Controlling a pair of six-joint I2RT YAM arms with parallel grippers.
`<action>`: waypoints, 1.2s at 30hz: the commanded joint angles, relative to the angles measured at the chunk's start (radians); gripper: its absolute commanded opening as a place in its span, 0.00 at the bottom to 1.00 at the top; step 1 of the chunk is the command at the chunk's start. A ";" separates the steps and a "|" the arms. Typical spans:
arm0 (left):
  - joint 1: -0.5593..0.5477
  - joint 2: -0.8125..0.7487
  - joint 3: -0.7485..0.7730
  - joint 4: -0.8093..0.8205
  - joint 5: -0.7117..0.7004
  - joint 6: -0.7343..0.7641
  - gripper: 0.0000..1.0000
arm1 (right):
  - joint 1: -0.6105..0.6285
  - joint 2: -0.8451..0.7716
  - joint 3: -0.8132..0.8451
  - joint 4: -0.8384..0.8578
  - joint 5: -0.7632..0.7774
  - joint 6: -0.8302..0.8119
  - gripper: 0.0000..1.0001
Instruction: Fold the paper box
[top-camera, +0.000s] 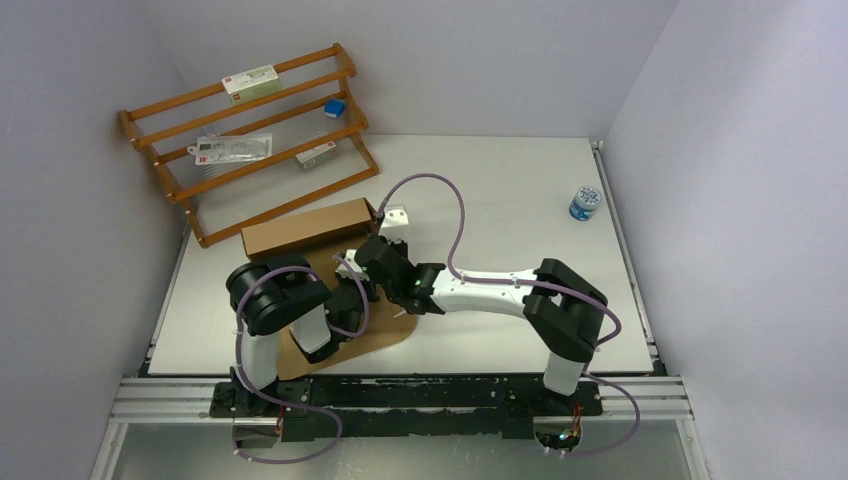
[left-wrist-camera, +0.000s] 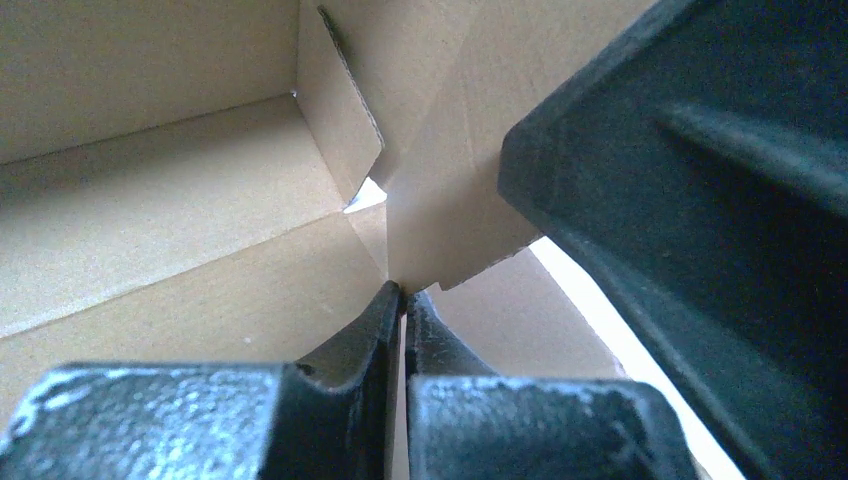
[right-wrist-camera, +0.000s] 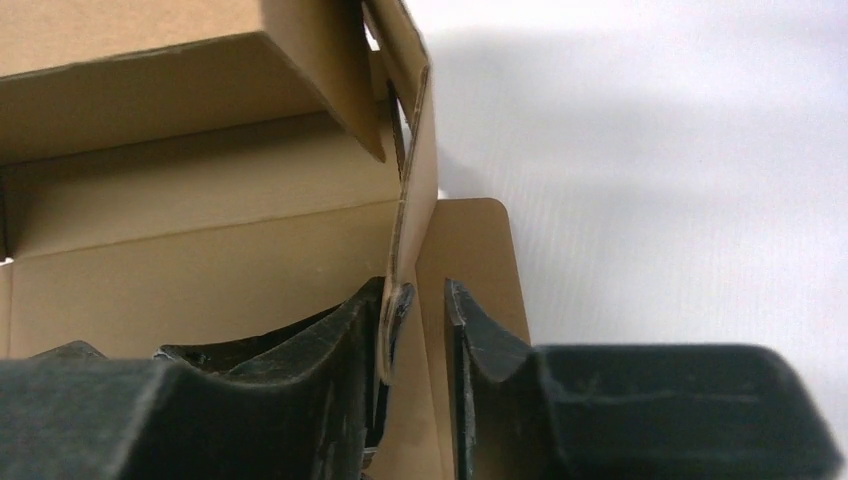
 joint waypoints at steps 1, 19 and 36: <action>-0.012 0.020 0.020 0.301 -0.022 0.017 0.05 | 0.019 -0.054 0.021 0.042 -0.052 -0.044 0.35; -0.005 0.046 0.008 0.302 0.002 -0.053 0.05 | -0.329 -0.392 -0.258 0.350 -0.862 -0.468 0.85; 0.072 0.042 -0.033 0.300 0.147 -0.164 0.07 | -0.490 0.008 -0.262 0.815 -1.336 -0.690 0.87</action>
